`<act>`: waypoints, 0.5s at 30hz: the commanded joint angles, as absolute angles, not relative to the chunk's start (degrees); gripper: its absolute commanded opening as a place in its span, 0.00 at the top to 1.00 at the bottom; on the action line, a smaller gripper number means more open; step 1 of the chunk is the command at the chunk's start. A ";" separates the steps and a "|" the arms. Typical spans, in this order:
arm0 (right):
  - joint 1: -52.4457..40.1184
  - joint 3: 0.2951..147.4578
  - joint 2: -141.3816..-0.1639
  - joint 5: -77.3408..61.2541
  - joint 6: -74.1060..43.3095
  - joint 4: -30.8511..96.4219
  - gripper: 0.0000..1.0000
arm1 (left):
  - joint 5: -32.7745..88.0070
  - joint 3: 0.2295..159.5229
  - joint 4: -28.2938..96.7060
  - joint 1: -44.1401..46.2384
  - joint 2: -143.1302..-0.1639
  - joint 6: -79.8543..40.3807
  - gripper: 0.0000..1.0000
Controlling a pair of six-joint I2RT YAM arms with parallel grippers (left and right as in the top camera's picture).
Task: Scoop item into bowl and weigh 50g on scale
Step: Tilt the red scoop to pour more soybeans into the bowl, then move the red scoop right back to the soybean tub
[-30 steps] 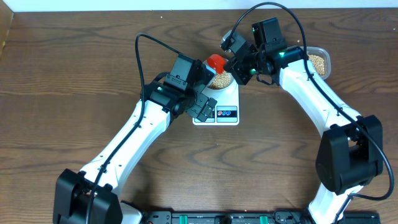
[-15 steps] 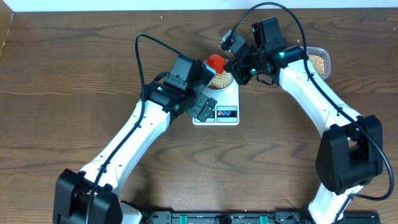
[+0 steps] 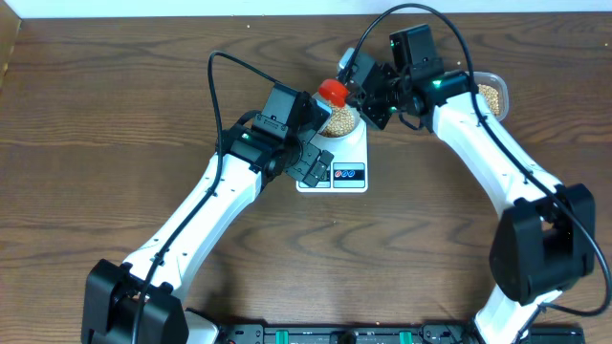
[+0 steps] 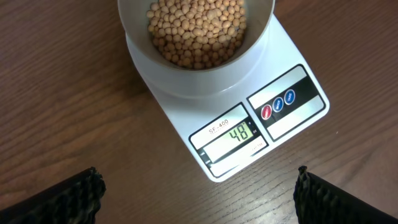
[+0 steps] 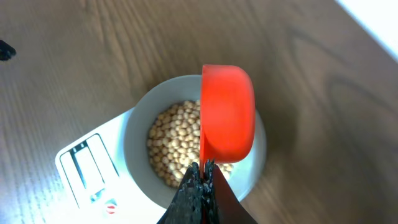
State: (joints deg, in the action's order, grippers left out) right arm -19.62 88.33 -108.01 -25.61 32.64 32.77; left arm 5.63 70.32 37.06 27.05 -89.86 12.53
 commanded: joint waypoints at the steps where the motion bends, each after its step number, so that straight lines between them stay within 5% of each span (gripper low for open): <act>1: -19.44 88.84 -103.85 -22.57 34.37 32.82 0.99 | 5.32 70.52 37.08 26.92 -88.95 13.45 0.00; 11: -19.31 88.84 -101.67 -22.63 34.11 32.77 0.99 | 5.32 70.52 37.08 26.92 -88.95 13.47 0.00; 15: -16.73 88.84 -100.31 -22.65 24.18 31.46 0.99 | 5.32 70.52 37.08 26.92 -88.95 13.45 0.00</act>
